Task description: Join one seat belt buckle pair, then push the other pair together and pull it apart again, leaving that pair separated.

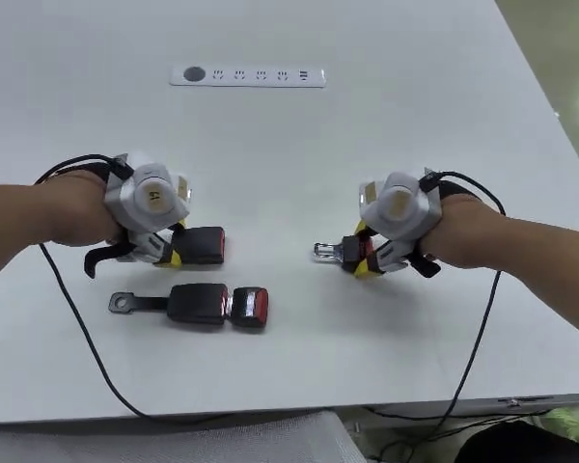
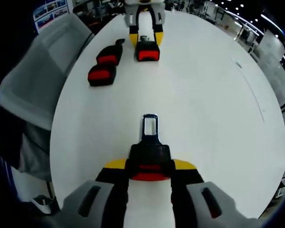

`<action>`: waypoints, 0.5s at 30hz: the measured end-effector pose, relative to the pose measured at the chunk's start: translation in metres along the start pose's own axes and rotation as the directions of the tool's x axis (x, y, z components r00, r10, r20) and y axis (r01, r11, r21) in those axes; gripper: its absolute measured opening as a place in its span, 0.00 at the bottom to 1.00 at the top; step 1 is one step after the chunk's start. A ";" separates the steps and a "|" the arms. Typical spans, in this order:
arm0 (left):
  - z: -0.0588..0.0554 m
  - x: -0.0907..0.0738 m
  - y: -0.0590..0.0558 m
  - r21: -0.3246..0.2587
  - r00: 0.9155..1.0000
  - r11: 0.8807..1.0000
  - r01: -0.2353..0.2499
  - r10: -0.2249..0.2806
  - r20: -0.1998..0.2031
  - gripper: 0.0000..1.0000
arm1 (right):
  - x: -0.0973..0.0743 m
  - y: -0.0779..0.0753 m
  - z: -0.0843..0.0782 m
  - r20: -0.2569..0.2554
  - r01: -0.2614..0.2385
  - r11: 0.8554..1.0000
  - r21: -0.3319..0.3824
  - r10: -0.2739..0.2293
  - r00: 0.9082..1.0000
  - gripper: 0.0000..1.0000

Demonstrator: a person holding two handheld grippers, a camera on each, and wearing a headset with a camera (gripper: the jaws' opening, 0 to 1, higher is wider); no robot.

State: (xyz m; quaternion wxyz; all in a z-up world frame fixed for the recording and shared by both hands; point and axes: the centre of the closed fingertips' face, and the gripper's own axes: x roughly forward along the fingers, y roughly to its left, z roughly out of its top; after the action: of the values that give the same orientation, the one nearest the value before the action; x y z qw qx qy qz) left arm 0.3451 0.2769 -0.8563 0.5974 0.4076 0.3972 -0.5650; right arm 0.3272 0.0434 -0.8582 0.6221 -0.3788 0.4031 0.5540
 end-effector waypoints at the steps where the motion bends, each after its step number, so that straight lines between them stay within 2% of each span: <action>1: 0.000 0.000 0.000 -0.012 1.000 1.000 0.000 0.000 0.007 0.31 | 0.000 0.000 0.000 0.003 -0.001 1.000 0.005 0.001 1.000 0.34; 4: 0.000 0.000 -0.001 -0.023 1.000 1.000 -0.004 0.004 0.015 0.31 | 0.000 0.000 0.001 -0.001 0.003 1.000 0.018 -0.003 1.000 0.34; 9: 0.001 0.001 -0.001 -0.008 1.000 1.000 0.000 0.000 -0.007 0.31 | 0.003 -0.002 0.008 -0.011 0.024 0.999 0.041 -0.024 1.000 0.34; 15: 0.001 0.002 -0.002 0.007 0.999 1.000 0.007 -0.006 -0.045 0.31 | 0.010 0.000 0.029 0.003 0.034 0.999 -0.001 -0.034 0.999 0.35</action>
State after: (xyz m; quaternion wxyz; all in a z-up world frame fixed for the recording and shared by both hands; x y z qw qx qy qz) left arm 0.3433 0.2752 -0.8577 0.5851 0.4209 0.4098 -0.5591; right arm 0.3300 0.0735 -0.8560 0.6319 -0.3851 0.3956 0.5439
